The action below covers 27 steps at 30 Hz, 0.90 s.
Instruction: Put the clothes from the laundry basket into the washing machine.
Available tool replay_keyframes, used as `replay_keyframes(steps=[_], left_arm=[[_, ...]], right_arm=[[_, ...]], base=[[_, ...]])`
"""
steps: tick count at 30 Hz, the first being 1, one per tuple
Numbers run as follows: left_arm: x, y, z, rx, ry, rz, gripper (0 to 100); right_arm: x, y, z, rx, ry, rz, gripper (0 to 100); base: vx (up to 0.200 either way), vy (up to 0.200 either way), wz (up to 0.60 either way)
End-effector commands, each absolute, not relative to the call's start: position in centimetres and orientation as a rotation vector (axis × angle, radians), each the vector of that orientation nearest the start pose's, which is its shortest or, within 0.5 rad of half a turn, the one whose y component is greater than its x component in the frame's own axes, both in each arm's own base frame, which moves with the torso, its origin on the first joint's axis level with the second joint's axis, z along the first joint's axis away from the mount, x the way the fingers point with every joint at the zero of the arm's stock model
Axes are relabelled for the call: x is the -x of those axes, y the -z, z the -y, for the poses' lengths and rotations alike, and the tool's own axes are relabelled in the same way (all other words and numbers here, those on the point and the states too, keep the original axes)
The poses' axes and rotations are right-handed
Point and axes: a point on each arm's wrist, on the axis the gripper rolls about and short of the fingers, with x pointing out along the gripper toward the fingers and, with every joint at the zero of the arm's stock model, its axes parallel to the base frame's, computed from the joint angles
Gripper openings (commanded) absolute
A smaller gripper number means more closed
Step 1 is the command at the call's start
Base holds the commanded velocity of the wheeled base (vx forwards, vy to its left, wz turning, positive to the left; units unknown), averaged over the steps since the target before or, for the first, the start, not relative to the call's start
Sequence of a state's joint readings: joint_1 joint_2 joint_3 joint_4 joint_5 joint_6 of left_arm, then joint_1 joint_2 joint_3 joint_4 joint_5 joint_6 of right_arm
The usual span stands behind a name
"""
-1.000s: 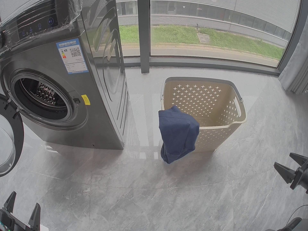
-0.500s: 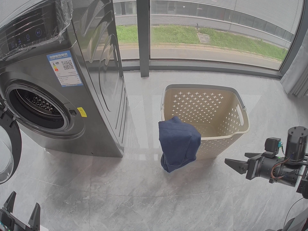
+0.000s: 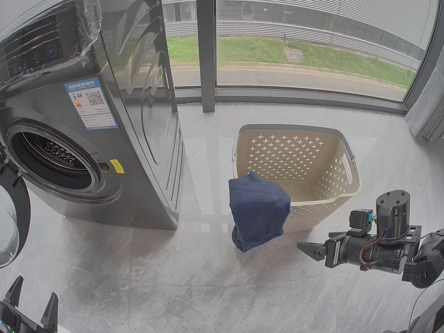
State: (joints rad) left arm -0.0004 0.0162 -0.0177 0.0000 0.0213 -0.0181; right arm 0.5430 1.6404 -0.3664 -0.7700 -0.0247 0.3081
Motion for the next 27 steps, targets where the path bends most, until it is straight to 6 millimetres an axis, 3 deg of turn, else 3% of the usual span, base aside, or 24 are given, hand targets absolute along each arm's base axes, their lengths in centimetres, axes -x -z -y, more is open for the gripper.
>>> replay_keyframes(steps=[1,12,20,27], left_arm=[[2.2,-7.6,0.0,0.017,-0.022,-0.004,100],[2.2,-7.6,0.0,0.018,-0.022,-0.004,100],[2.2,-7.6,0.0,0.02,-0.022,-0.004,100],[2.2,-7.6,-0.1,0.021,-0.023,-0.004,100]], right_arm=[[-20.4,-9.7,-12.9,-0.135,-0.422,-0.577,100],[-21.8,-6.6,-15.2,-0.1,-0.441,-0.63,100],[-24.0,-3.7,-17.9,-0.075,-0.426,-0.623,100],[-26.9,-2.5,-19.5,-0.099,-0.423,-0.571,100]], base=[[0.0,0.0,0.0],[0.0,0.0,0.0],[0.0,0.0,0.0],[0.0,0.0,0.0]])
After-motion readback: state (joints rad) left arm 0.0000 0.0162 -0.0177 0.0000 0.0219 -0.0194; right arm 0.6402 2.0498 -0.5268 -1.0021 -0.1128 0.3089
